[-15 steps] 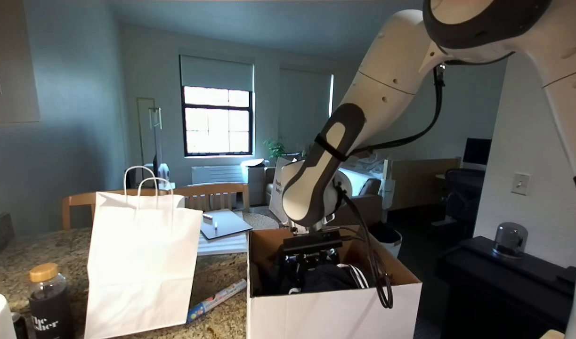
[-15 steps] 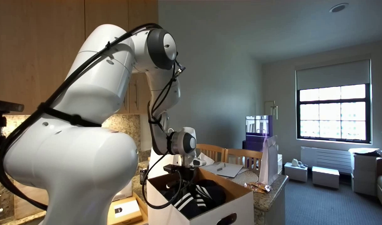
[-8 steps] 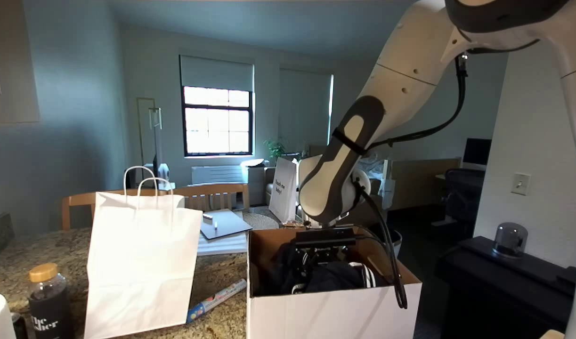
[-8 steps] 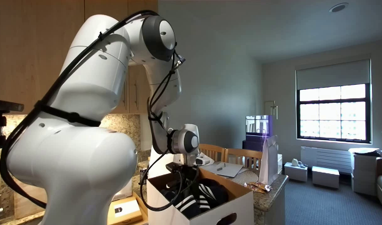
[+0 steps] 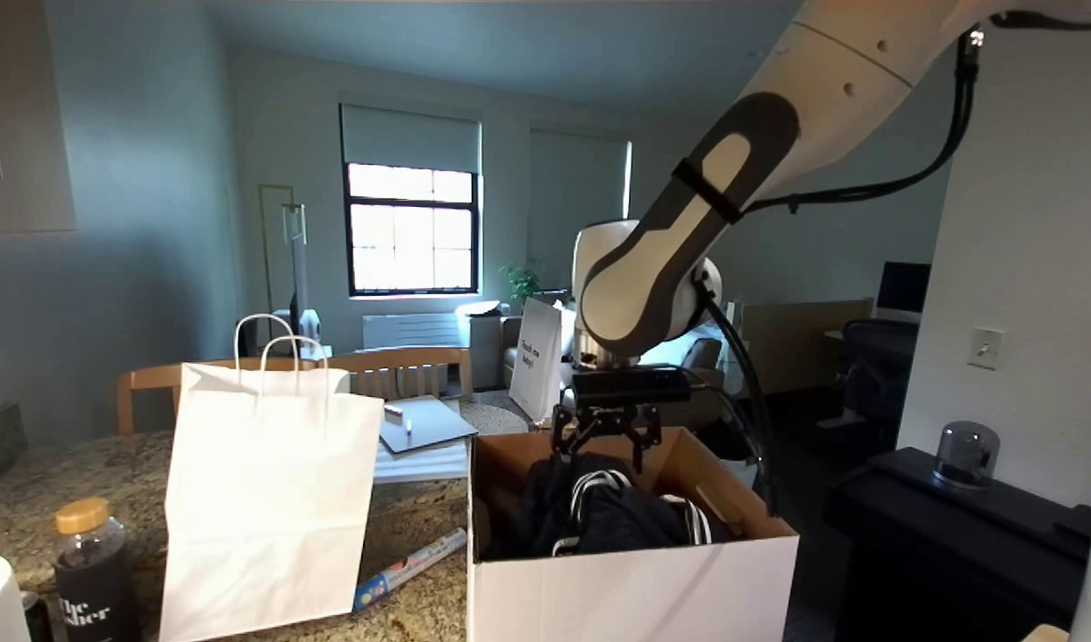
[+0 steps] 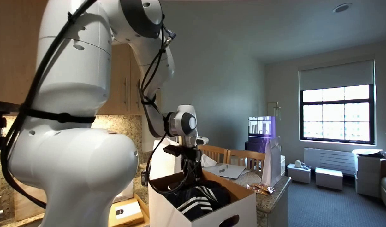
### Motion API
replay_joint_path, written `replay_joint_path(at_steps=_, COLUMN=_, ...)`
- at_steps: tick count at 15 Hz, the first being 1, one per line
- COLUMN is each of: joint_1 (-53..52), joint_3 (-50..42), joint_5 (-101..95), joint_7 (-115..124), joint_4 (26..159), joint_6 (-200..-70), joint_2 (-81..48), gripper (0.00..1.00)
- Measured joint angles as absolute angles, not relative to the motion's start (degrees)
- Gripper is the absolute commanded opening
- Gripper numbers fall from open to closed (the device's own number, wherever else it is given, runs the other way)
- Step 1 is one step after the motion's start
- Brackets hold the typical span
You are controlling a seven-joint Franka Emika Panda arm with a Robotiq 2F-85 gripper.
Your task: Put the dark blue jacket in the white storage box.
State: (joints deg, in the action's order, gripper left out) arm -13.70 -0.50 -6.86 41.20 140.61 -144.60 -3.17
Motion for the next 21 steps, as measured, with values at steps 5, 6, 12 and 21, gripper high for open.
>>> replay_joint_path(at_steps=5, joint_1=-11.28, joint_3=1.88, joint_5=-7.05, joint_7=26.16, joint_4=142.44, joint_6=-135.77, joint_2=7.70, gripper=1.00)
replay_joint_path(at_steps=6, joint_1=-11.10, joint_3=2.19, joint_5=-6.92, joint_7=22.74, joint_4=142.82, joint_6=-134.39, joint_2=9.69, gripper=1.00)
replay_joint_path(at_steps=12, joint_1=-10.82, joint_3=2.99, joint_5=-6.26, joint_7=8.71, joint_4=147.28, joint_6=-132.50, joint_2=19.50, gripper=1.00)
replay_joint_path(at_steps=21, joint_1=-12.04, joint_3=5.34, joint_5=-1.12, joint_7=5.65, joint_4=149.23, joint_6=-132.50, joint_2=22.37, gripper=1.00)
